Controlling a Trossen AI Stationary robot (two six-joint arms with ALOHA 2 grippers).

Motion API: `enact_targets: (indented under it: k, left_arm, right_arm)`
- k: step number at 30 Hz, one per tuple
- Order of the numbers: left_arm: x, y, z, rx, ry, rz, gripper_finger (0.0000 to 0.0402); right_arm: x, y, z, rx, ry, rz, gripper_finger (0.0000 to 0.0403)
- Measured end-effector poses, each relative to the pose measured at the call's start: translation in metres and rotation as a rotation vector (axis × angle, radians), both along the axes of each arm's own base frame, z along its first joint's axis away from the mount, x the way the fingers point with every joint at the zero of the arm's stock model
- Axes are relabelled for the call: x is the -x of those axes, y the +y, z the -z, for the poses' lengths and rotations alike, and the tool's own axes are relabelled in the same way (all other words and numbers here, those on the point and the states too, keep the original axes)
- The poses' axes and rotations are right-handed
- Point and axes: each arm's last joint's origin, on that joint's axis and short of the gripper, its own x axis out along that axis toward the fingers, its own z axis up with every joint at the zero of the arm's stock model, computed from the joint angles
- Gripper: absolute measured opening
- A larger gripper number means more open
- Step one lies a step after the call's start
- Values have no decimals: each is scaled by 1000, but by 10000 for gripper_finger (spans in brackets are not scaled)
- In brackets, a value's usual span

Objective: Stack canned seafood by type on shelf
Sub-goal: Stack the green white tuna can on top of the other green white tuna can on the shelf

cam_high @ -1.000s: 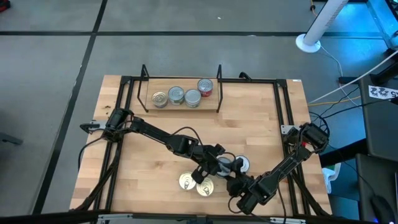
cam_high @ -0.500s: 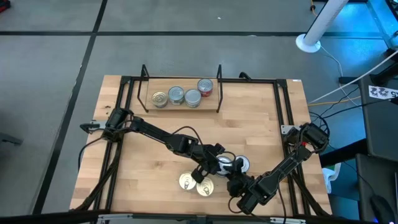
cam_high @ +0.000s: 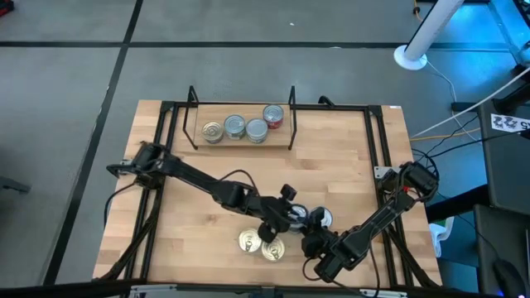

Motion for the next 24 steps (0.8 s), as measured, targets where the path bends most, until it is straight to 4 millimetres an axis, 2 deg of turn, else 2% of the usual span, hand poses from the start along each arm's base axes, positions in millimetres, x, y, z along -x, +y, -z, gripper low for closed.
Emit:
enact_targets:
  k: [6,14,18,24]
  left_arm:
    - [21,2,-42,-88,-72,-100,104]
    - [61,23,-85,-167,-32,-268,78]
    - [82,38,-97,-158,37,-332,58]
    - [112,68,-108,-96,155,-490,17]
  right_arm:
    - [-4,-3,-14,49,-57,20,141]
    - [-28,-20,-35,237,-28,30,141]
    - [-48,-41,-42,310,24,50,142]
    - [-82,-87,-53,369,84,128,142]
